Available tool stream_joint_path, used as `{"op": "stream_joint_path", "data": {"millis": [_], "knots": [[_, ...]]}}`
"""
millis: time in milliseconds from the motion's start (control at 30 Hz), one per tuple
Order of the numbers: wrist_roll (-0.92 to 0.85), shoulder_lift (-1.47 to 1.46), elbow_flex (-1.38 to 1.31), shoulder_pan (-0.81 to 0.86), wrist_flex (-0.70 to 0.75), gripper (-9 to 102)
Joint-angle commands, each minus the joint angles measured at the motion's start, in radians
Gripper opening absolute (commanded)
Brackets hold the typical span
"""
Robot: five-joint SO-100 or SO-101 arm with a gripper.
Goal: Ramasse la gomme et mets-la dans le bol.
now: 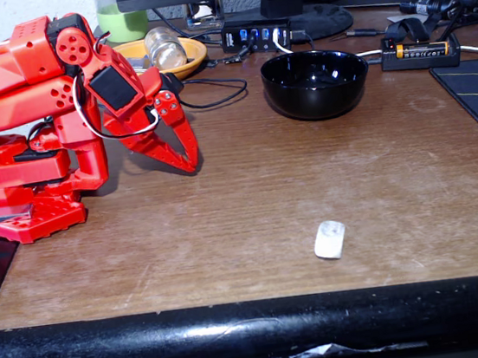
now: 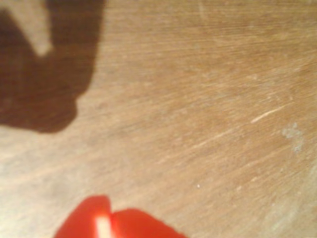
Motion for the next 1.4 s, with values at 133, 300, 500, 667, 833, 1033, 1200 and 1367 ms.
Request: {"op": "stream_joint_path", "data": {"millis": [133,300,500,667,833,1033,1200,1367], "knots": [[-0.014,0.003,0.037,-0.008,-0.021,-6],[-0.014,0.003,0.037,-0.008,-0.021,-6],[-0.012,0.003,0.037,-0.008,-0.021,-6],[-0.011,0.003,0.037,-0.008,-0.021,-6],[-0.009,0.003,0.037,-0.008,-0.021,-6],[-0.184,0.003,0.026,0.005,-0.069,-6],[-0.245,-0.009,0.002,0.011,-0.071,-6],[-0.310,-0.023,-0.071,0.006,-0.052,-4]]}}
